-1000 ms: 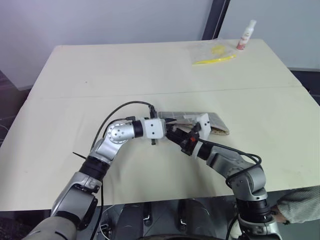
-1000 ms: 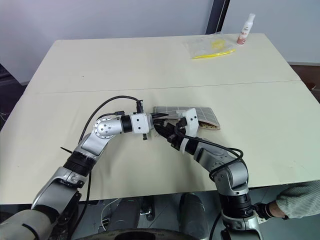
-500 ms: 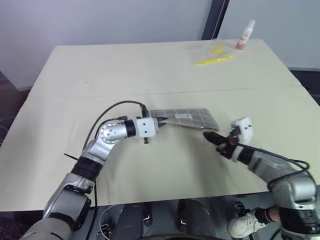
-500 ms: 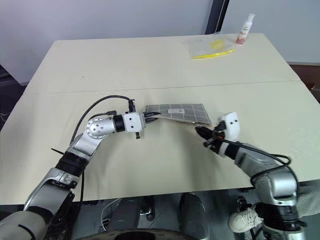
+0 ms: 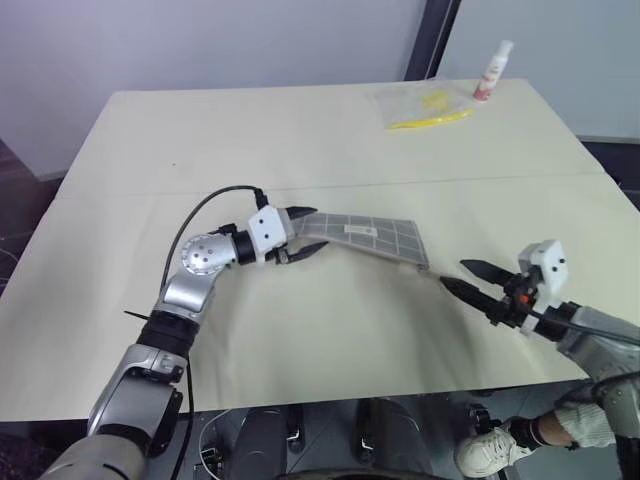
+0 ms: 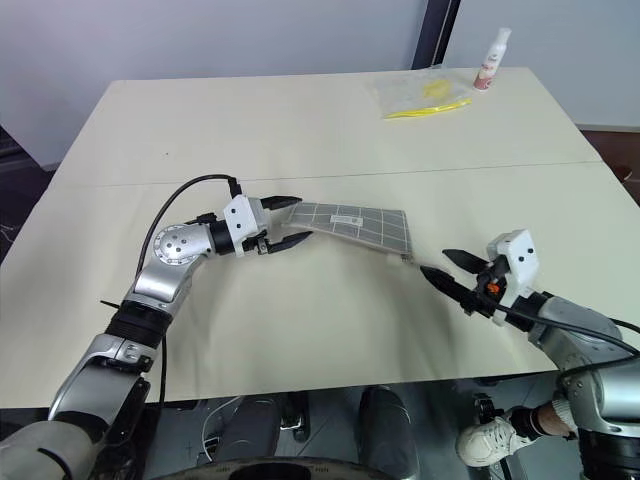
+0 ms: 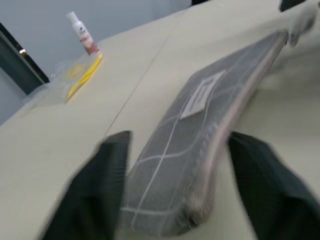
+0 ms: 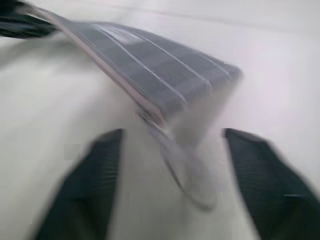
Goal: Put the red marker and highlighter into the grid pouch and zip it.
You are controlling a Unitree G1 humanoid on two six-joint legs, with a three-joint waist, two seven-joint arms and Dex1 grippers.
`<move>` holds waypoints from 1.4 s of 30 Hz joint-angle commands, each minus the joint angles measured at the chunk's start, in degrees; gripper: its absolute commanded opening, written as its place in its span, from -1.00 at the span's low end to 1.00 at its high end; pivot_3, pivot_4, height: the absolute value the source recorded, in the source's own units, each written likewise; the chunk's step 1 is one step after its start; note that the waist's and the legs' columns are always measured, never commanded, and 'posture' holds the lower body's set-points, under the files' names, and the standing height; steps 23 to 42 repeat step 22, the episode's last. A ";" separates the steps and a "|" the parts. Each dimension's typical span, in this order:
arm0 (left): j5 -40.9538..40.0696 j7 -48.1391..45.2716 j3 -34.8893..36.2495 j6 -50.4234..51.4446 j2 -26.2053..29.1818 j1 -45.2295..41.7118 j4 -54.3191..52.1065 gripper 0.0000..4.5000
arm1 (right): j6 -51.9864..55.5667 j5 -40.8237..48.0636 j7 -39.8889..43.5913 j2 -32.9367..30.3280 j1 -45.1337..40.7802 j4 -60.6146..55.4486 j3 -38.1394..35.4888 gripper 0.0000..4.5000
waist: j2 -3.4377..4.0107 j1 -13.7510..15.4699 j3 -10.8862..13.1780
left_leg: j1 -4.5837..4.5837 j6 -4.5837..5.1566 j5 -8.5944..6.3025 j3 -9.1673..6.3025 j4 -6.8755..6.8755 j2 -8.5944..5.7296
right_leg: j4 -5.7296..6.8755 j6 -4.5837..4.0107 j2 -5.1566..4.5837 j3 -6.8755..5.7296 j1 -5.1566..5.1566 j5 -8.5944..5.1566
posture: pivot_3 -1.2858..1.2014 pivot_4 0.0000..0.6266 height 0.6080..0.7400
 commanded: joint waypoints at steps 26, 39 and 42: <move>-10.92 1.81 17.28 14.10 10.37 17.52 -15.75 0.79 | -9.02 -3.25 8.51 -4.14 1.67 5.26 -3.19 0.98 | -0.03 -0.05 0.02 | 0.21 -0.19 -0.10 -0.02 -0.13 0.04 | -0.29 -0.24 -0.12 0.04 -0.04 -0.12 | 0.03 -0.52 1.00; -10.92 1.81 17.28 14.10 10.37 17.52 -15.75 0.79 | -9.02 -3.25 8.51 -4.14 1.67 5.26 -3.19 0.98 | -0.03 -0.05 0.02 | 0.21 -0.19 -0.10 -0.02 -0.13 0.04 | -0.29 -0.24 -0.12 0.04 -0.04 -0.12 | 0.03 -0.52 1.00; -10.92 1.81 17.28 14.10 10.37 17.52 -15.75 0.79 | -9.02 -3.25 8.51 -4.14 1.67 5.26 -3.19 0.98 | -0.03 -0.05 0.02 | 0.21 -0.19 -0.10 -0.02 -0.13 0.04 | -0.29 -0.24 -0.12 0.04 -0.04 -0.12 | 0.03 -0.52 1.00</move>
